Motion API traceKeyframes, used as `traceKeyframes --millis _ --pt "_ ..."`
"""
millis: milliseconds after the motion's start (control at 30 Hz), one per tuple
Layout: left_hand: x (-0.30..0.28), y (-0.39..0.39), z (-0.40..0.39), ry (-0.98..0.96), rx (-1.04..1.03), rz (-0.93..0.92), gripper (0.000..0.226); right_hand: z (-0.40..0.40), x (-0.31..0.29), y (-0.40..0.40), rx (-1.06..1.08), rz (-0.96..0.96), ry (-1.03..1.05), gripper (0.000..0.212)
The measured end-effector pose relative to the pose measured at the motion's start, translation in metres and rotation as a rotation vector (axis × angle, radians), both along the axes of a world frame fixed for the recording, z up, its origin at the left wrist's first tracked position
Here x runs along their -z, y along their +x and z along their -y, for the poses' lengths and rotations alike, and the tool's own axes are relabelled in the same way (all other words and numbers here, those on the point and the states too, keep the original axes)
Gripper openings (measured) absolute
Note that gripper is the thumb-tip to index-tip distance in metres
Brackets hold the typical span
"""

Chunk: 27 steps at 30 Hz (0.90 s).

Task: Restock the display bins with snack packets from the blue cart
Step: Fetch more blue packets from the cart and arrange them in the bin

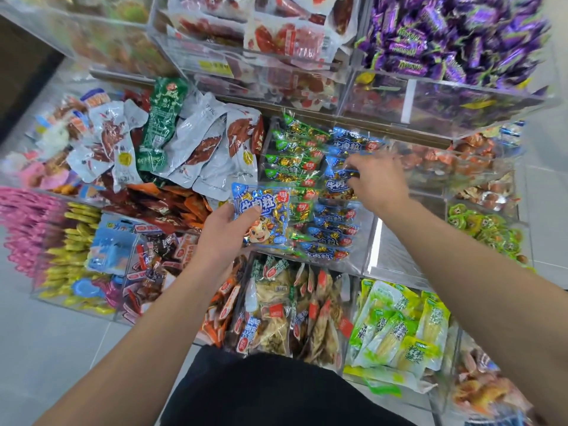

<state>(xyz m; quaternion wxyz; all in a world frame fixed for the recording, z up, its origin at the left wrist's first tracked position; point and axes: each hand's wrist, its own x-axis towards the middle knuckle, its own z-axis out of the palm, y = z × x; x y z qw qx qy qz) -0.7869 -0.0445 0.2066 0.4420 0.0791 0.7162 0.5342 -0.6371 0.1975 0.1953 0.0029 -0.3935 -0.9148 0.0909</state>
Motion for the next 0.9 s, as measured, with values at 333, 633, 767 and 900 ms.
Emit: traceKeyframes --millis 333,633,767,900 --pt "0.001 0.000 -0.001 -0.019 -0.004 -0.004 0.038 0.017 0.009 0.006 -0.013 0.149 0.313 0.018" --pt "-0.002 0.006 -0.002 -0.022 -0.012 0.013 0.028 0.035 0.008 0.026 0.152 -0.109 0.082 0.037" --pt "-0.003 0.010 -0.002 -0.026 -0.004 0.012 0.024 0.036 0.014 0.026 0.088 -0.099 -0.088 0.048" --pt "-0.006 0.011 -0.001 -0.028 0.002 0.006 0.019 0.037 0.019 0.025 0.063 -0.078 -0.164 0.060"
